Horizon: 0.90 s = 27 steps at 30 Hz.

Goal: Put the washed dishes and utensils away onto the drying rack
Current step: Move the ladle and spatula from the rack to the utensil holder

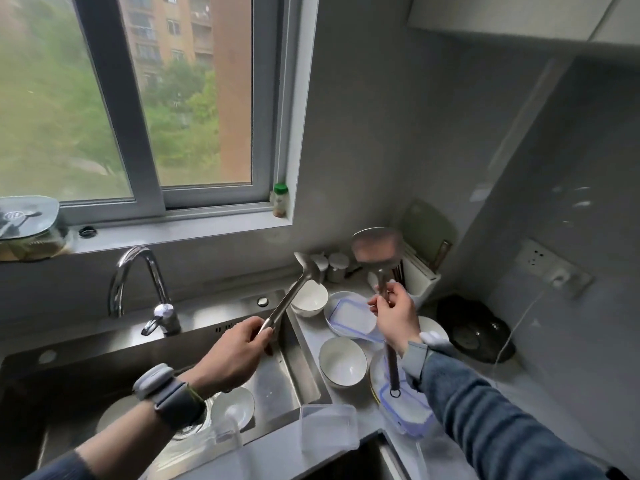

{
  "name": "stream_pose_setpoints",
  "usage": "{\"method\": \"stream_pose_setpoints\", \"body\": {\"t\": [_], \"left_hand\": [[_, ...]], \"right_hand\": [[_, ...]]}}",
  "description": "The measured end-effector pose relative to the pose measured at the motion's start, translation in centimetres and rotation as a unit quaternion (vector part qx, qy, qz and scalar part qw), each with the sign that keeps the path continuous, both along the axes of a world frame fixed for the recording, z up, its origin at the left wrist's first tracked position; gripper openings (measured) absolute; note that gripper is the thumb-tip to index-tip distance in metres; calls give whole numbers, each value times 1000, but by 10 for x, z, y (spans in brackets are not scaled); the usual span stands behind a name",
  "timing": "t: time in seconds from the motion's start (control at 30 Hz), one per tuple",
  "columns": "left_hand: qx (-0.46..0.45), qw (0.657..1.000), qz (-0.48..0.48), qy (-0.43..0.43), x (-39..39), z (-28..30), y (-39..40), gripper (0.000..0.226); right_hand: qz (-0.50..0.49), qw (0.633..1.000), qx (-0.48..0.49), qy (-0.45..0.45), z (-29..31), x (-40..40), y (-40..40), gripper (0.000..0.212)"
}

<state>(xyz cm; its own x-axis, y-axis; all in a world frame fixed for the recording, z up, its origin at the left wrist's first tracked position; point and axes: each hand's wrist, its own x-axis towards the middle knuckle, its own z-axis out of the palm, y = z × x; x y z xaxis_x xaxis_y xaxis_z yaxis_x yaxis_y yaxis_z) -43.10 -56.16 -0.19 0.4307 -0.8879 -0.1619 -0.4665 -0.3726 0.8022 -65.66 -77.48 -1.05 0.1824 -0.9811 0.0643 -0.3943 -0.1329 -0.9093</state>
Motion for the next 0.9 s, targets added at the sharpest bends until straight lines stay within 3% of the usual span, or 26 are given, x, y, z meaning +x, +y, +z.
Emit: {"method": "stream_pose_setpoints", "body": {"t": [0.17,0.27,0.6,0.77,0.9], "left_hand": [[-39,998,-27,35,6,6,-19,14],[-55,997,-28,48,4,18,-32,10],[-68,997,7,22,12,41,-112,8],[-52,998,44,10,11,42,-142,10],[-49,997,67,0,6,34,-169,9]], "right_hand": [[-11,999,-21,22,18,0,-32,12],[-11,997,-51,54,33,2,-55,16],[-45,989,-140,14,87,27,-180,10],[-64,981,-185,10,90,40,-240,12],[-82,983,-164,21,80,50,-290,17]]}}
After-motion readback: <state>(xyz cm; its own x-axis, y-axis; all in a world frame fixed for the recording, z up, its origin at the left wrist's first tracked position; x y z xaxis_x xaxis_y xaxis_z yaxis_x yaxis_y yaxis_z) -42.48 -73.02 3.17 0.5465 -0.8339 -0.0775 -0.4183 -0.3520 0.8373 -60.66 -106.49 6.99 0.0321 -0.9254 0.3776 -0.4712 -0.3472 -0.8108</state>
